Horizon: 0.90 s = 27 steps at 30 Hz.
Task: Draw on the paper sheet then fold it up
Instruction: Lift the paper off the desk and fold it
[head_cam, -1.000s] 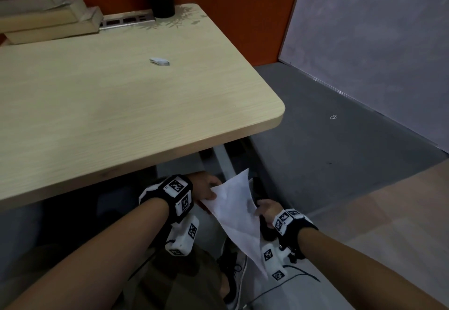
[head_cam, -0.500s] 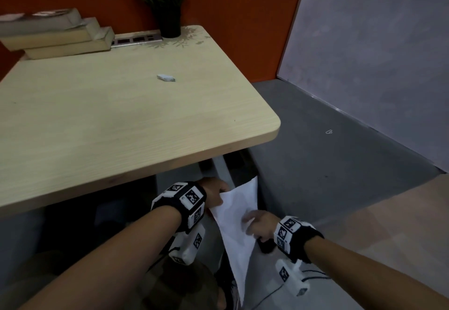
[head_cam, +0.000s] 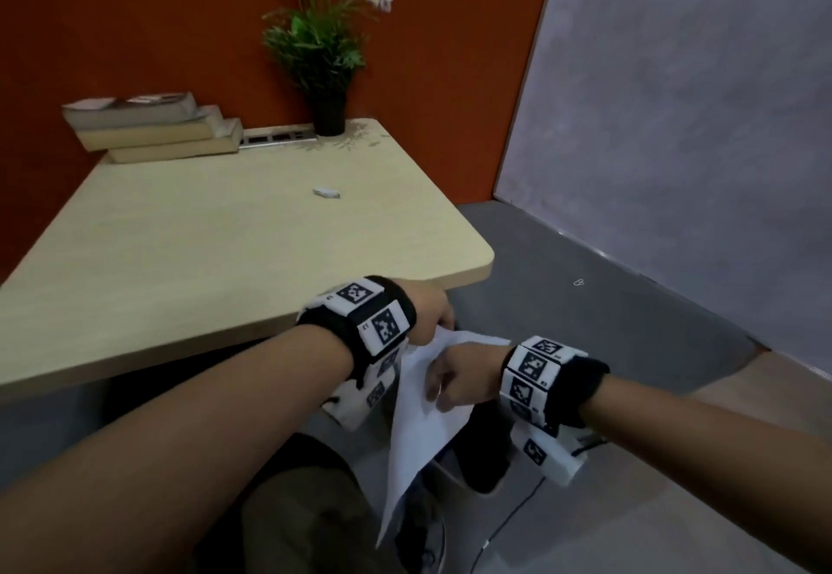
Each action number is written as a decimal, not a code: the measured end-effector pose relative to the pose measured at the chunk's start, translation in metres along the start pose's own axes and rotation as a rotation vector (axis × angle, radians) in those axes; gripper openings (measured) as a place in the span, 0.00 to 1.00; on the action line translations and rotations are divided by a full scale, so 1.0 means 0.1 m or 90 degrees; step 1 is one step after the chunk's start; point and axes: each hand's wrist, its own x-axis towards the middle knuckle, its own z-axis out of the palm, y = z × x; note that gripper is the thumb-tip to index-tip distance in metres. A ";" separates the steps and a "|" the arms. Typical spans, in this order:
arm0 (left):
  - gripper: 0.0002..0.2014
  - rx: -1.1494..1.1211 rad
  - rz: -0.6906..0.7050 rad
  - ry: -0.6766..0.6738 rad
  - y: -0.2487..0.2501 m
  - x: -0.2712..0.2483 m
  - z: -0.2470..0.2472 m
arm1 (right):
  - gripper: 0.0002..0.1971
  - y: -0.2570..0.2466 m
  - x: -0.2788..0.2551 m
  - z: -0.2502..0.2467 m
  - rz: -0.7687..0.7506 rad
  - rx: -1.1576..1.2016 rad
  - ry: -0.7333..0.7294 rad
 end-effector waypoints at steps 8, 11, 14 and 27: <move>0.18 -0.135 -0.070 0.046 -0.46 -1.29 -0.93 | 0.08 -0.78 -0.54 -0.80 -0.118 0.028 0.116; 0.14 -0.258 -0.102 0.096 -0.83 -1.66 -1.04 | 0.06 -1.10 -0.59 -1.00 -0.151 0.030 0.179; 0.12 -0.380 -0.113 0.165 -1.26 -1.90 -1.01 | 0.05 -1.40 -0.52 -1.22 -0.171 0.050 0.259; 0.05 -0.741 -0.236 0.413 -2.48 -2.09 -0.26 | 0.14 -2.13 0.65 -1.75 -0.125 0.021 0.265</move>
